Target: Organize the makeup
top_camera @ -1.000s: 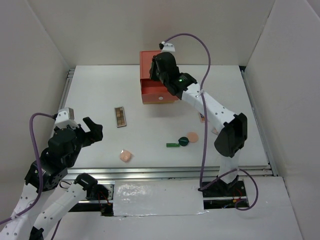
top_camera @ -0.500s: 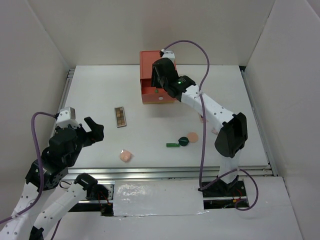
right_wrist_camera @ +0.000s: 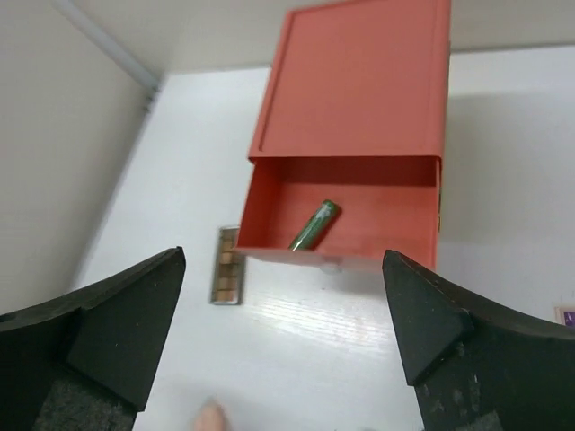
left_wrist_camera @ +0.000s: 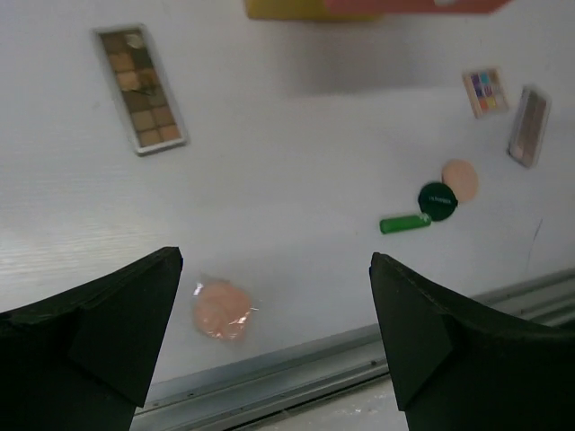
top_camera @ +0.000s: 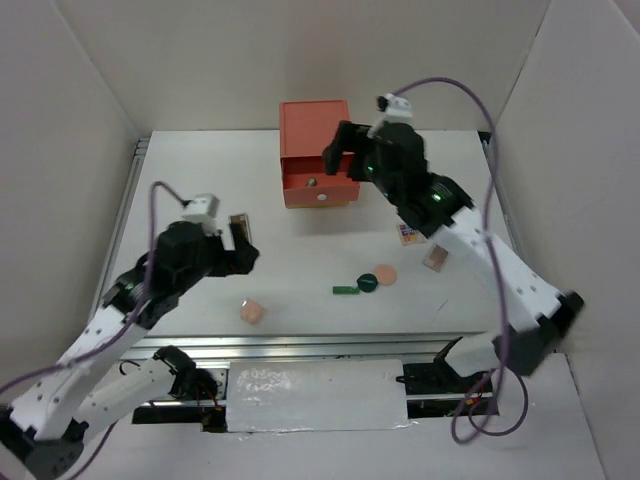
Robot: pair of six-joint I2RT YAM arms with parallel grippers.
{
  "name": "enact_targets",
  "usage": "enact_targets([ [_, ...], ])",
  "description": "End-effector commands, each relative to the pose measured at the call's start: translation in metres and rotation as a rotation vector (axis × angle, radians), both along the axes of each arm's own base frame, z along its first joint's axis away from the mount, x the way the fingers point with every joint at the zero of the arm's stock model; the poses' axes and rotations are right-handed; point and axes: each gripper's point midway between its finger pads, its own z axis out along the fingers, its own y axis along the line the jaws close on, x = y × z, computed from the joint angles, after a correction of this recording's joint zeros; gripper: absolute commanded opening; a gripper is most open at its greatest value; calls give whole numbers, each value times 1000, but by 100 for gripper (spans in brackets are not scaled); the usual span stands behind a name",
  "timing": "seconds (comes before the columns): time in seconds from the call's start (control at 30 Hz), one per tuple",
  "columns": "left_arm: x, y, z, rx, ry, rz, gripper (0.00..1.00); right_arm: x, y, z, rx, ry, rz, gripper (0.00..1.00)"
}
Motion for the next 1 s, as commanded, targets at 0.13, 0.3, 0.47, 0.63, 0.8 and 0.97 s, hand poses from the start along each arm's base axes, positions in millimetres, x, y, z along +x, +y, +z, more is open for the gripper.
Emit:
enact_targets([
  [0.13,-11,-167,-52,139,88,-431,99,-99,-72,40,153,-132,35,100],
  [0.3,-10,-227,-107,355,125,-592,99,-150,-99,44,188,-166,84,100],
  [0.47,0,-257,-135,450,63,-712,98,-181,-112,48,223,-219,136,100],
  [0.63,12,-279,-158,521,62,-777,96,-192,-112,45,227,-229,179,100],
  [0.8,21,-288,-174,565,79,-770,91,-196,-109,43,235,-227,201,100],
  [0.97,24,-284,-196,593,108,-751,84,-203,-112,46,256,-247,212,100],
])
